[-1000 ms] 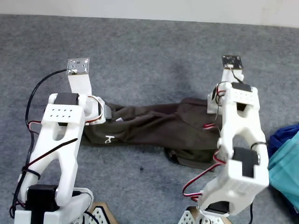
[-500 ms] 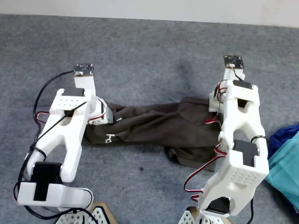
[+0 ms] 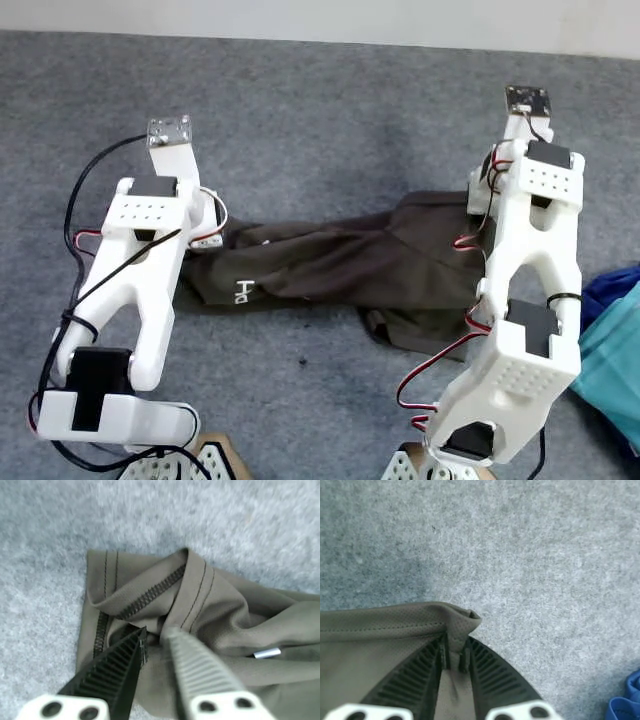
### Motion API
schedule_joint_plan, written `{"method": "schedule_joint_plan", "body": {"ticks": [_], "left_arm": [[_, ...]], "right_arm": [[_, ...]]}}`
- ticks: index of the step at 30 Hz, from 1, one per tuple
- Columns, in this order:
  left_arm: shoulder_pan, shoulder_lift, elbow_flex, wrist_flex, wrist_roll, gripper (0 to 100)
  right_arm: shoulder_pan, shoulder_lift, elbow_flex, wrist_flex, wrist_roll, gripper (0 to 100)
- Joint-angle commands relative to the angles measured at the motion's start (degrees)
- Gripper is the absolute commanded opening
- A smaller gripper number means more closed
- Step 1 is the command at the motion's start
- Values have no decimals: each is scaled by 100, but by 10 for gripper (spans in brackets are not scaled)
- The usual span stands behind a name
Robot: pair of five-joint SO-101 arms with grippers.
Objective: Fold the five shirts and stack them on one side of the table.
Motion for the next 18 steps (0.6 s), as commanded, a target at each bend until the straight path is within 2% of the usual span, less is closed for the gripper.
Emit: {"method": "schedule_joint_plan", "body": {"ticks": [1,12,18], "left_arm": [[-22,-13,-268,-70,35,30],[127,31,-224,-70,26,44],[127,40,-198,18,70,241]], "right_arm": [[101,-84,-330,48,-44,9],[84,-101,-365,57,-105,9],[22,-101,-382,295,-352,9]]}}
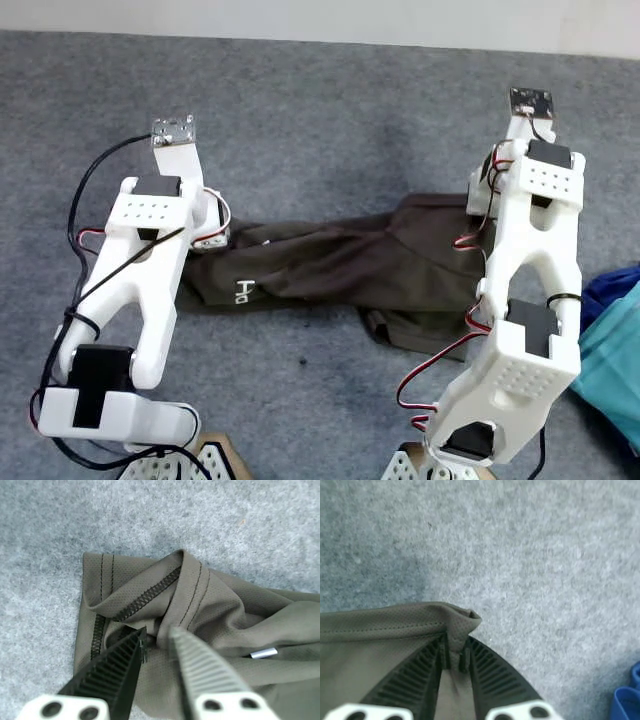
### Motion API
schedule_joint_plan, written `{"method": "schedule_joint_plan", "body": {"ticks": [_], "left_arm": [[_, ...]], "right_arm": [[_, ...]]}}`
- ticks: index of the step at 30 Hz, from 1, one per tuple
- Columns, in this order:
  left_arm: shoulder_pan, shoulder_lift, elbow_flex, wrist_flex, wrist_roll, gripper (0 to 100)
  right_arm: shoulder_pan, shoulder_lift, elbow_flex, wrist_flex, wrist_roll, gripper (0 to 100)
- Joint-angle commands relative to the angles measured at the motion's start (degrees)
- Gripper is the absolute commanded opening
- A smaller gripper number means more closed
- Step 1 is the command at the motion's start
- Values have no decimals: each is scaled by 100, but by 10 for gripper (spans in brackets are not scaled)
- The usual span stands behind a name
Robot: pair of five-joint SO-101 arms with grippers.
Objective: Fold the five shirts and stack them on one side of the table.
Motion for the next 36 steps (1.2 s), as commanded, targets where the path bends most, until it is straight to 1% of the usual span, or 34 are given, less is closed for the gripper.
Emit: {"method": "schedule_joint_plan", "body": {"ticks": [1,3,7,10,14,17,19,24,29,33,36], "left_arm": [[75,-22,-163,97,70,250],[110,-22,-127,141,53,246],[435,-22,101,132,26,232],[549,-22,145,132,18,214],[549,-13,295,70,18,165],[549,-13,664,-484,18,118],[541,-13,796,-695,18,85],[532,-66,813,-712,18,7],[532,-84,787,-703,26,6],[514,-84,541,-668,35,6],[505,-84,435,-448,35,6]], "right_arm": [[4,-101,-365,101,-88,9],[-48,-101,-365,101,-97,9],[-136,-268,-312,92,-97,9],[-119,-418,-303,101,-97,9],[-48,-462,-295,101,-97,9],[-4,-470,-295,101,-97,9],[-4,-462,-295,101,-97,9],[-4,-453,-286,101,-97,9],[-4,-444,-286,84,-97,9],[-13,-453,-163,48,-97,9],[-22,-453,-127,48,-97,9]]}}
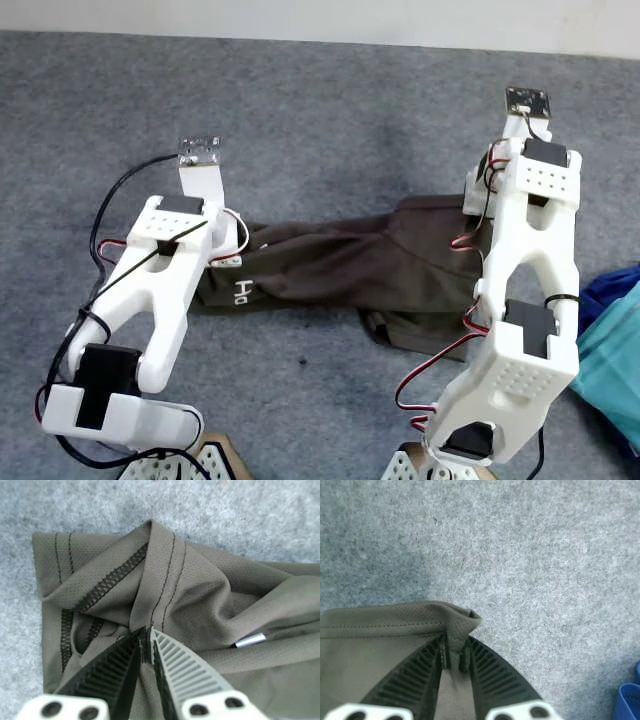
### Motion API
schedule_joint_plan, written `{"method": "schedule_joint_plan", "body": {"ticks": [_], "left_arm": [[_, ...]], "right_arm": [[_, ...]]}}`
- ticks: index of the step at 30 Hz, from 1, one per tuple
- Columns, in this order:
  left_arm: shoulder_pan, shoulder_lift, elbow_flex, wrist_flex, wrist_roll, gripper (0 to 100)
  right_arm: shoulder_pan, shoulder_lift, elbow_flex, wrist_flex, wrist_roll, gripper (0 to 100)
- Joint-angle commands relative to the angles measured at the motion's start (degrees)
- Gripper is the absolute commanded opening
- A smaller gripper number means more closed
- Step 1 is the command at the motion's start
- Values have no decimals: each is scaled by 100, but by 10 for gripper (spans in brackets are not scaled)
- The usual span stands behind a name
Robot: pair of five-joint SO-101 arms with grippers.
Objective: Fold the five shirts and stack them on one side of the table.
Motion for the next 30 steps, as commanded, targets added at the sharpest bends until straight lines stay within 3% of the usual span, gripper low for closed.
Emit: {"method": "schedule_joint_plan", "body": {"ticks": [1,10,18,30], "left_arm": [[40,-84,-409,281,26,6],[-646,-84,-1244,1248,26,6],[-611,-92,-1341,1266,26,6],[-426,-31,-3732,1996,62,6]], "right_arm": [[57,-418,-119,4,-53,9],[66,-418,-110,4,-53,9],[84,-418,-101,-92,-53,9],[189,-1288,-963,233,-18,9]]}}
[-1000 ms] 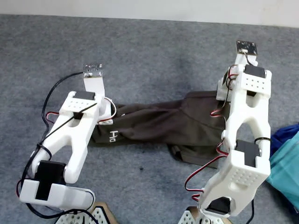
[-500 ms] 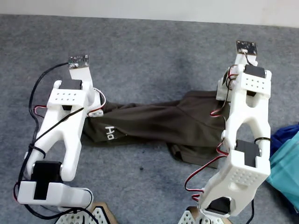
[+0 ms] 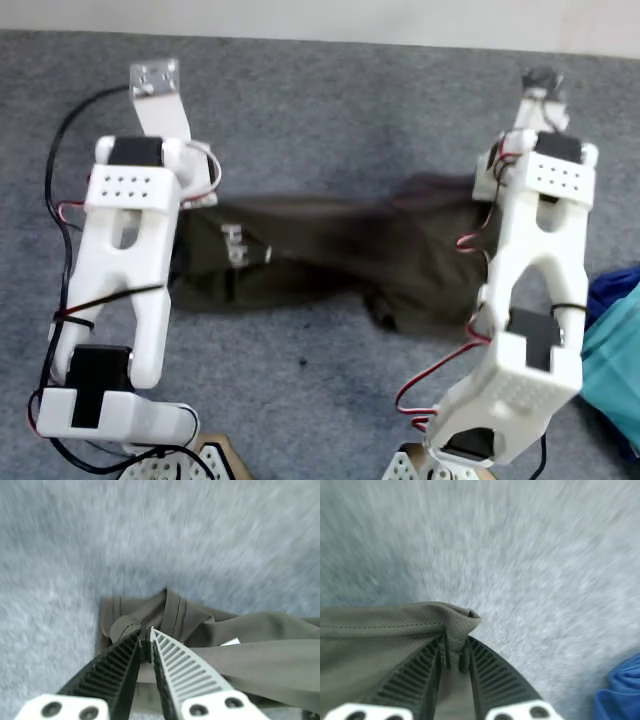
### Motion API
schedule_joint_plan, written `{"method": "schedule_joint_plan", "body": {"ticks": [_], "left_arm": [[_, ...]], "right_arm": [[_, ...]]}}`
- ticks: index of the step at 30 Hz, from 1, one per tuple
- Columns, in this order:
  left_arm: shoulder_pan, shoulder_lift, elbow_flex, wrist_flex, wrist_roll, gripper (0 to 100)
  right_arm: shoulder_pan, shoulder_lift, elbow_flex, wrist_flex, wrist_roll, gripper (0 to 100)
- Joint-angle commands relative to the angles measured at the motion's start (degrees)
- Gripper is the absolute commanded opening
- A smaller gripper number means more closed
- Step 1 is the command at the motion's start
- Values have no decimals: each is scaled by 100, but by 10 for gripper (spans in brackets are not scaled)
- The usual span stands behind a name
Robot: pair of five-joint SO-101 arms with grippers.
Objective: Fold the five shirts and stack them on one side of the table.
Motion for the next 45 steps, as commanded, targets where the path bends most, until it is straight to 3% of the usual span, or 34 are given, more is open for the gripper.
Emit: {"method": "schedule_joint_plan", "body": {"ticks": [1,22,36,45], "left_arm": [[84,-22,-998,255,53,6],[48,-84,-4224,2453,53,6],[-4,-40,-4242,2620,62,6],[514,-48,-3327,2593,62,6]], "right_arm": [[101,-945,-620,198,-18,9],[119,-3486,-769,1042,273,9],[119,-3732,971,1182,448,12],[127,-3732,2440,549,730,10]]}}
